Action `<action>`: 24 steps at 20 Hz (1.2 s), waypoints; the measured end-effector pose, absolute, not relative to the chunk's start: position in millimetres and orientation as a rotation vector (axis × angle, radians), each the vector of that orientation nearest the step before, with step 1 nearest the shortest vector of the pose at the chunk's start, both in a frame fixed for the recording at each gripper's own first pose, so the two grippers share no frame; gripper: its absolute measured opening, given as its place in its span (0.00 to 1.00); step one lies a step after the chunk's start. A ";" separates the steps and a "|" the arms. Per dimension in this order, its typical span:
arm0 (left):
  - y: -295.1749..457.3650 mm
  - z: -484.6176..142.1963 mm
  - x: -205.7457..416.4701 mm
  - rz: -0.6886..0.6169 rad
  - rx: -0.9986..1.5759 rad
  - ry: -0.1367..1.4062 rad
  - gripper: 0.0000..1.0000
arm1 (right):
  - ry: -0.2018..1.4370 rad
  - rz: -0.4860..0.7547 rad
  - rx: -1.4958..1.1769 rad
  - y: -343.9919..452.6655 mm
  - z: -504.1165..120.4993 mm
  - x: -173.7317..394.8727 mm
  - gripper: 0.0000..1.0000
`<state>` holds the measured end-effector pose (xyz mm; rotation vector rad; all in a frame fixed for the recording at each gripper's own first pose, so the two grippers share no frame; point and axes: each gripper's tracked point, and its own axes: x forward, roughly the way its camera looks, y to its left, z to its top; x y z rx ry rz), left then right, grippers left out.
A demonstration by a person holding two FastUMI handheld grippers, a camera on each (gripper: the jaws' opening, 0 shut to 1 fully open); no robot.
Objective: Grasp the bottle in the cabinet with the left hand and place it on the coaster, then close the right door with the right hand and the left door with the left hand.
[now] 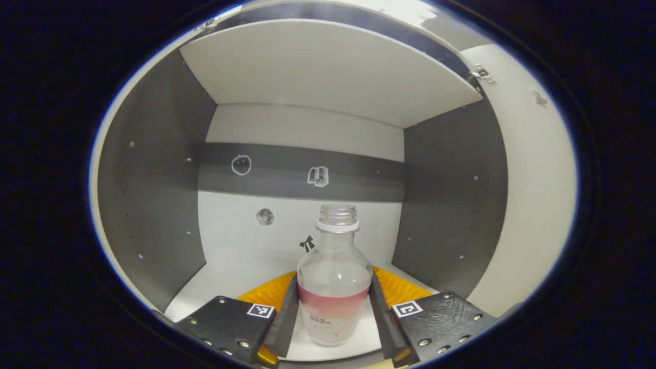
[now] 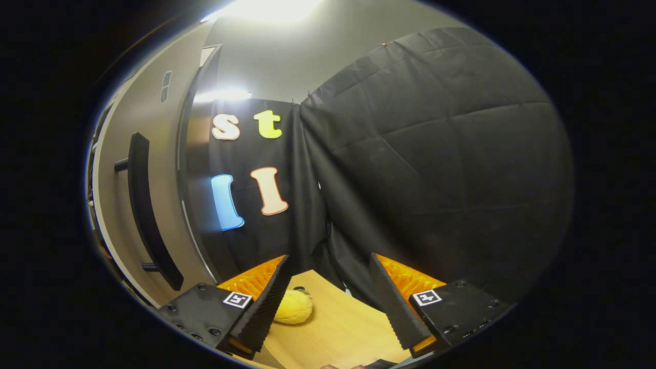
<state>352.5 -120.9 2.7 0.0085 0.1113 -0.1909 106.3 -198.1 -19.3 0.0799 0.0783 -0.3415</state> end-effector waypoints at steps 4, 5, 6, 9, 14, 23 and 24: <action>-123.0 46.0 289.6 -0.252 0.000 0.067 0.68 | 0.077 -0.365 0.062 -190.9 -14.6 105.9 0.92; -122.9 55.7 273.9 -0.263 -0.009 0.060 0.68 | 0.075 -0.363 0.061 -189.5 -13.7 106.0 0.92; -122.1 62.2 260.0 -0.275 -0.021 0.056 0.72 | 0.073 -0.361 0.059 -191.3 -13.3 104.8 0.92; -119.0 69.1 230.9 -0.301 -0.050 0.063 0.68 | 0.067 -0.339 0.054 -188.2 -8.4 103.9 0.92; -111.5 46.4 174.8 -0.310 -0.038 0.126 0.67 | 0.036 -0.315 0.040 -179.1 7.3 96.5 0.92; -122.5 -47.3 82.9 -0.461 -0.101 0.224 0.68 | -0.008 -0.352 0.033 -171.7 28.9 47.7 0.98; -123.3 -61.2 74.8 -0.468 -0.106 0.240 0.68 | -0.013 -0.353 0.034 -170.3 31.0 42.8 0.98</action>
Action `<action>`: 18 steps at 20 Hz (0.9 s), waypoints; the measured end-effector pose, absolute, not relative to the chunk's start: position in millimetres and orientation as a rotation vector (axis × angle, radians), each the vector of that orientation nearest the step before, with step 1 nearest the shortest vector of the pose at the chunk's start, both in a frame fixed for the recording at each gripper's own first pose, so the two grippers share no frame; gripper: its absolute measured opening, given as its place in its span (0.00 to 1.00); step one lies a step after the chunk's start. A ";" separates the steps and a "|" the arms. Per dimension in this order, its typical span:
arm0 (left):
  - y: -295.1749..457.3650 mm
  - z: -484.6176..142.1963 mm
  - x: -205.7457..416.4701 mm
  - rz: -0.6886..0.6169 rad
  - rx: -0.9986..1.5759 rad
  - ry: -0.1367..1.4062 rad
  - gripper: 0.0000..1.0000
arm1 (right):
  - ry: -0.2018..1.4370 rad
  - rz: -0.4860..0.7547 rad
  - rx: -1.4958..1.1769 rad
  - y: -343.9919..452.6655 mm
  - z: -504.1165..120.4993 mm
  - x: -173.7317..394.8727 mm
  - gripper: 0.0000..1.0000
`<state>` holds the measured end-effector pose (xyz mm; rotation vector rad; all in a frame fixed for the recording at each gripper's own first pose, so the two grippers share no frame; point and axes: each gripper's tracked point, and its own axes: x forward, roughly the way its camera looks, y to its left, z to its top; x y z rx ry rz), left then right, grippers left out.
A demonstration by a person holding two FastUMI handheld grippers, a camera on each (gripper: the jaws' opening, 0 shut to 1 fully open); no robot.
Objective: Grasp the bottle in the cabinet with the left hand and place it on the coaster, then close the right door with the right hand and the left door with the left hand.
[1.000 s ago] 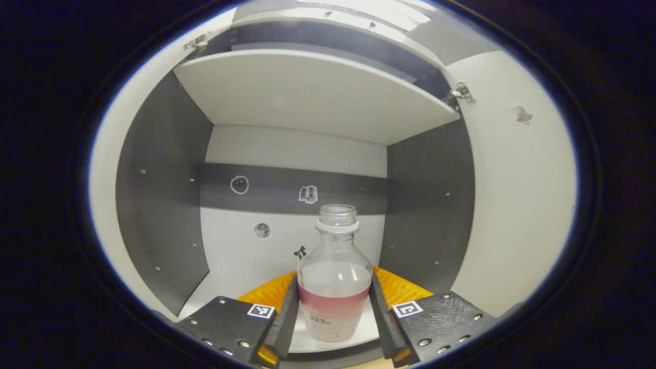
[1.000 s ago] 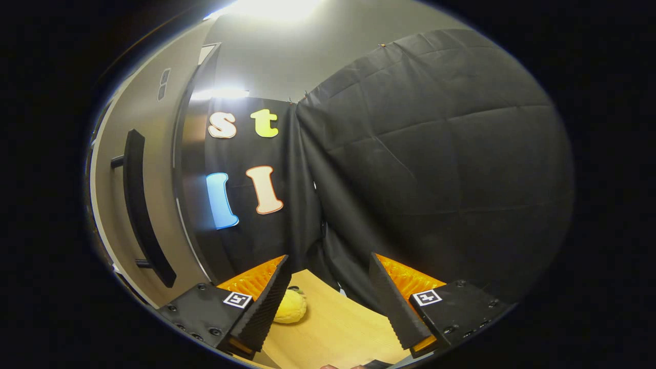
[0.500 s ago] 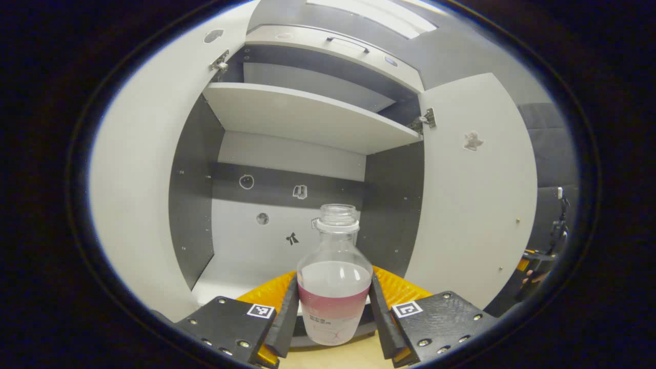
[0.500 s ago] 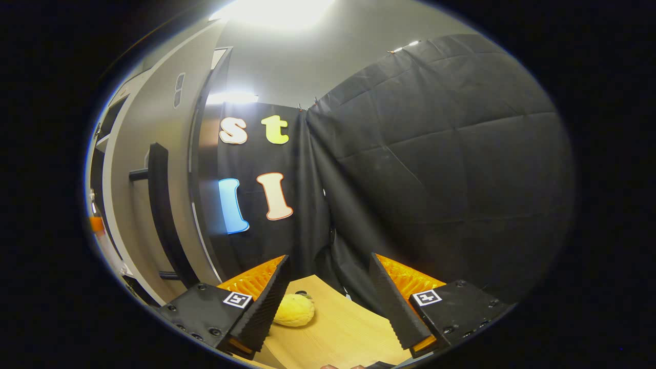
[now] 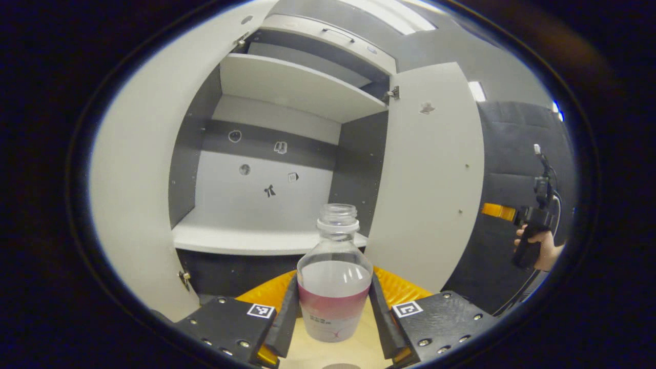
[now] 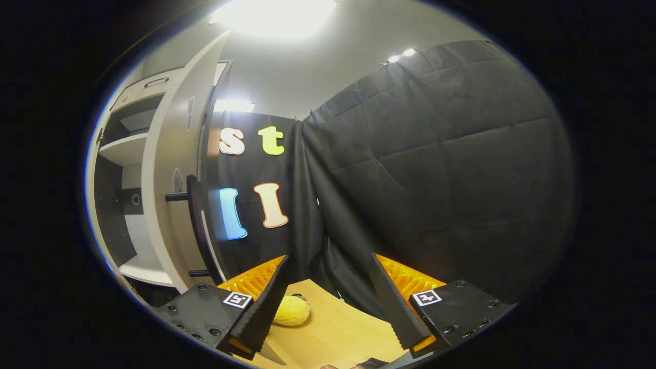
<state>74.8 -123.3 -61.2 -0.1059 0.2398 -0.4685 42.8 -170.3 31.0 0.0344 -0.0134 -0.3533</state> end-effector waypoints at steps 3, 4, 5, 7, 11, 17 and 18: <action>-127.4 -98.4 50.4 -0.508 -0.102 0.267 0.68 | -0.021 -0.359 0.033 -165.3 34.6 27.4 0.98; -129.4 -113.2 42.4 -0.522 -0.103 0.283 0.68 | -0.018 -0.359 0.036 -163.6 33.5 22.5 0.98; -131.6 -127.9 35.5 -0.536 -0.109 0.305 0.68 | -0.016 -0.359 0.038 -160.9 34.2 17.6 0.98; -135.8 -157.7 25.5 -0.562 -0.123 0.348 0.68 | -0.013 -0.360 0.026 -157.3 35.1 8.8 0.98; -133.9 -218.3 5.3 -0.573 -0.164 0.446 0.68 | 0.013 -0.358 0.008 -149.7 28.4 -3.1 0.98; -137.7 -277.1 -5.6 -0.578 -0.175 0.509 0.68 | 0.069 -0.388 0.054 -147.9 15.0 -16.8 0.98; -139.5 -280.2 -6.7 -0.583 -0.169 0.505 0.68 | 0.077 -0.391 0.050 -147.4 12.3 -19.6 0.98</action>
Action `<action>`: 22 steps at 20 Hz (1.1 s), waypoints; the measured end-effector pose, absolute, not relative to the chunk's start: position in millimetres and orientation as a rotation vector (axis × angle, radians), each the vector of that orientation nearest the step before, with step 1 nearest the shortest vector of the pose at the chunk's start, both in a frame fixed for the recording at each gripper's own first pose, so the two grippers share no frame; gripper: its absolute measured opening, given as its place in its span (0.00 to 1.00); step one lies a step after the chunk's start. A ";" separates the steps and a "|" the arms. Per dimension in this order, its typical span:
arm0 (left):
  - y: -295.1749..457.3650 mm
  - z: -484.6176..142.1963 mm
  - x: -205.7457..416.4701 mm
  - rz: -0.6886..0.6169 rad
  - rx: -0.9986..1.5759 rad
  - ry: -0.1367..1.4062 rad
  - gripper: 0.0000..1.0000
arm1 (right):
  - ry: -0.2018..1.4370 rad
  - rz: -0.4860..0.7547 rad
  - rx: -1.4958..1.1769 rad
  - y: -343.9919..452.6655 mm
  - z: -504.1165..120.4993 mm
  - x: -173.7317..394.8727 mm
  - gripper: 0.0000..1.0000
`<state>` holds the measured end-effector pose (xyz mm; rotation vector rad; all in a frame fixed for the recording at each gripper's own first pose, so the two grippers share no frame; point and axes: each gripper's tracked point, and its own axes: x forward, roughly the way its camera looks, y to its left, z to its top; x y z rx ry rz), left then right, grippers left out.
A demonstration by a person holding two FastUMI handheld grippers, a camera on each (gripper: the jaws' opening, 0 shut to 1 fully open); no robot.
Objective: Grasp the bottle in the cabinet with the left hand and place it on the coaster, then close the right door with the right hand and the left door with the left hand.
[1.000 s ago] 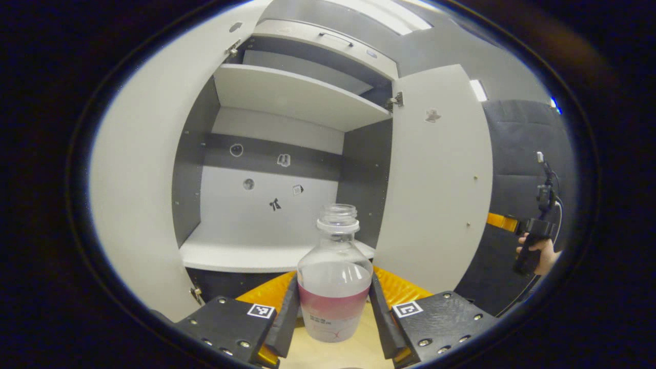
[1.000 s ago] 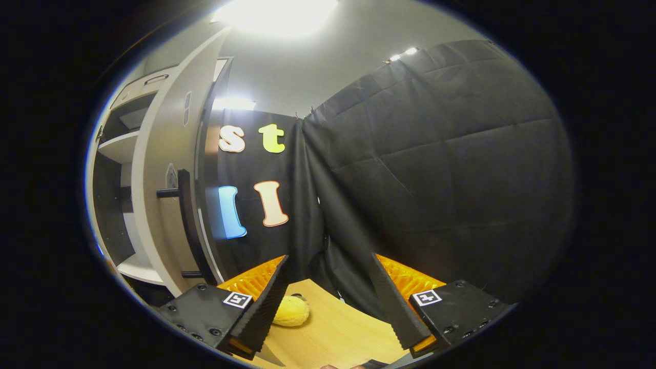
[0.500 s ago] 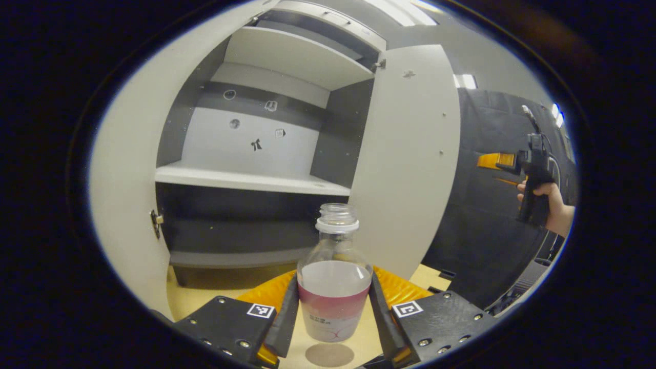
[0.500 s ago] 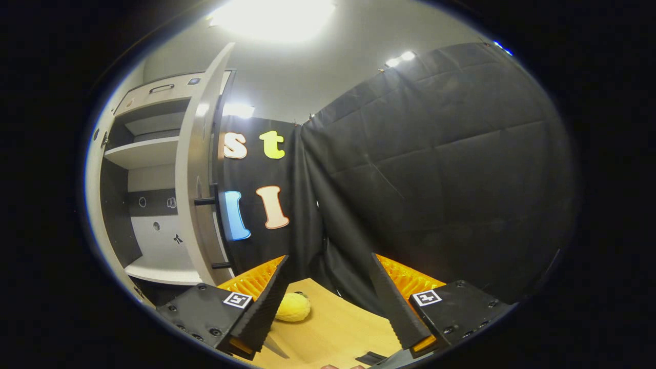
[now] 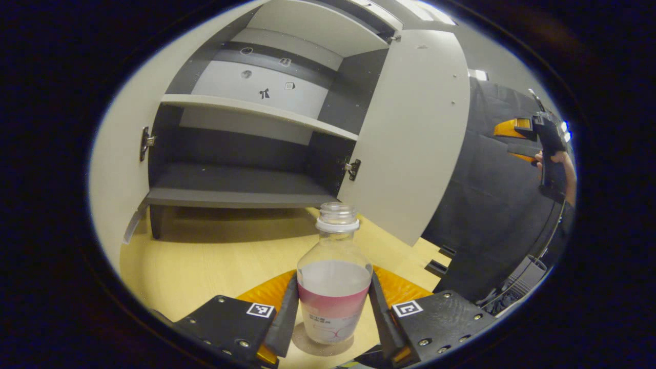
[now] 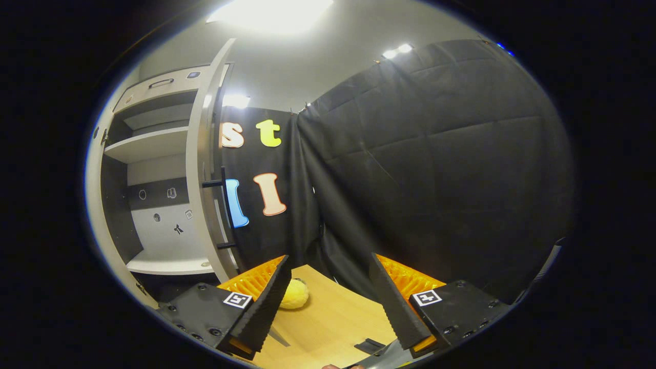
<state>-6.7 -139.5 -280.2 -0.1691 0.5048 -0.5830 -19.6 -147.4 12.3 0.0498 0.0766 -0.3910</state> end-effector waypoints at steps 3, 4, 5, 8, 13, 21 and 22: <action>-143.8 -289.8 -10.8 -0.594 -0.111 0.481 0.69 | 0.096 -0.396 0.036 -144.3 9.9 -24.2 0.98; -145.2 -294.1 -12.1 -0.599 -0.090 0.473 0.68 | 0.103 -0.394 0.038 -142.7 7.8 -25.7 0.98; -147.1 -299.7 -13.9 -0.603 -0.072 0.478 0.69 | 0.110 -0.394 0.043 -141.8 1.6 -28.5 0.98; -148.9 -313.6 -23.5 -0.622 -0.022 0.483 0.76 | 0.121 -0.395 0.054 -143.2 -3.2 -9.4 0.92; -145.4 -312.3 -38.0 -0.625 -0.004 0.480 0.77 | 0.127 -0.387 0.062 -136.7 -6.6 -6.3 0.92; -146.9 -318.9 -55.4 -0.632 0.009 0.532 0.92 | 0.144 -0.367 0.092 -123.8 -19.9 0.2 0.92; -145.3 -318.2 -55.3 -0.628 0.022 0.531 0.95 | 0.147 -0.365 0.095 -123.1 -22.0 -0.7 0.98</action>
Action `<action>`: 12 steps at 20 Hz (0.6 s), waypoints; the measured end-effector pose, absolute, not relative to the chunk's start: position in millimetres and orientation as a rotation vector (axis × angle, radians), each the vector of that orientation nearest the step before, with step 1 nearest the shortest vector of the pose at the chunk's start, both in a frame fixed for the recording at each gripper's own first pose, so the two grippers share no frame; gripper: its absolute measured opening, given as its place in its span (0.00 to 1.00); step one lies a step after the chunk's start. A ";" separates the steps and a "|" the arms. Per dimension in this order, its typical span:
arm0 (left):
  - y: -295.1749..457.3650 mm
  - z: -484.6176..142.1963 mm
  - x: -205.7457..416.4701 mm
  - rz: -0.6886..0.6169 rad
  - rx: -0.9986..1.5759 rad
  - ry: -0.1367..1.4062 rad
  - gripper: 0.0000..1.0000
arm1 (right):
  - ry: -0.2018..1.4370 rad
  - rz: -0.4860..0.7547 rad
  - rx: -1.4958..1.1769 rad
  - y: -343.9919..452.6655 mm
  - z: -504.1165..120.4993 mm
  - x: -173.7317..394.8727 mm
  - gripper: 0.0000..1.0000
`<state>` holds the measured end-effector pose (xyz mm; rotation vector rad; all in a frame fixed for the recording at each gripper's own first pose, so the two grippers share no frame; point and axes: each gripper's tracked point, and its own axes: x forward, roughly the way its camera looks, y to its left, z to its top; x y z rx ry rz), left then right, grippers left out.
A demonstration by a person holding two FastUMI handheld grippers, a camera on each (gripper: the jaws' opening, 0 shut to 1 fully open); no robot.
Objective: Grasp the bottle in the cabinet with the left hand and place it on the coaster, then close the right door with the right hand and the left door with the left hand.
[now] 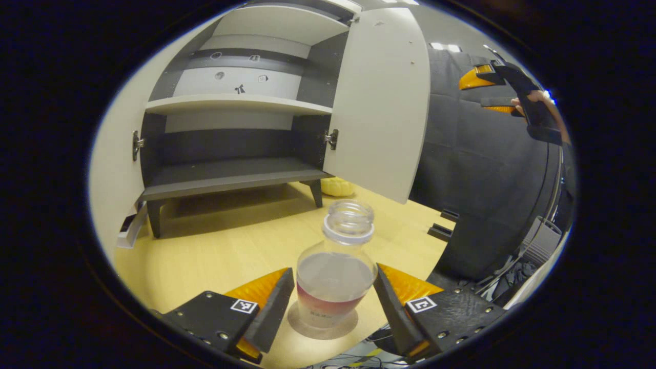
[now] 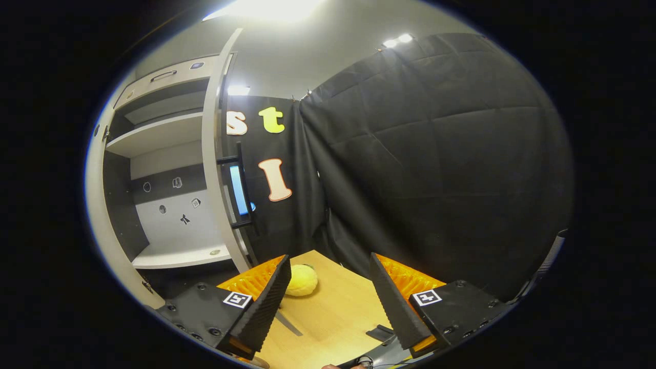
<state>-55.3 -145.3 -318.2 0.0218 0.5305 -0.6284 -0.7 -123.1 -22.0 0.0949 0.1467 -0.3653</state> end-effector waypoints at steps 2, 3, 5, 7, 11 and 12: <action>-143.3 -312.2 -59.6 -0.627 0.027 0.525 0.89 | 0.149 -0.368 0.097 -123.7 -24.2 -3.2 0.98; -141.5 -305.1 -64.2 -0.626 0.023 0.518 0.89 | 0.148 -0.368 0.095 -123.0 -22.9 -4.0 0.98; -132.8 -280.1 -73.2 -0.628 0.018 0.493 0.89 | 0.145 -0.376 0.081 -125.0 -22.5 -5.8 0.98; -121.2 -245.6 -77.4 -0.615 0.007 0.457 0.89 | 0.150 -0.383 0.080 -127.1 -21.6 -5.5 0.98; -79.6 -151.9 -65.3 -0.511 -0.024 0.350 0.89 | 0.148 -0.376 0.076 -131.8 -12.4 6.1 0.98; -66.5 -129.4 -55.9 -0.464 -0.014 0.316 0.89 | 0.135 -0.369 0.069 -133.2 -7.2 10.7 0.98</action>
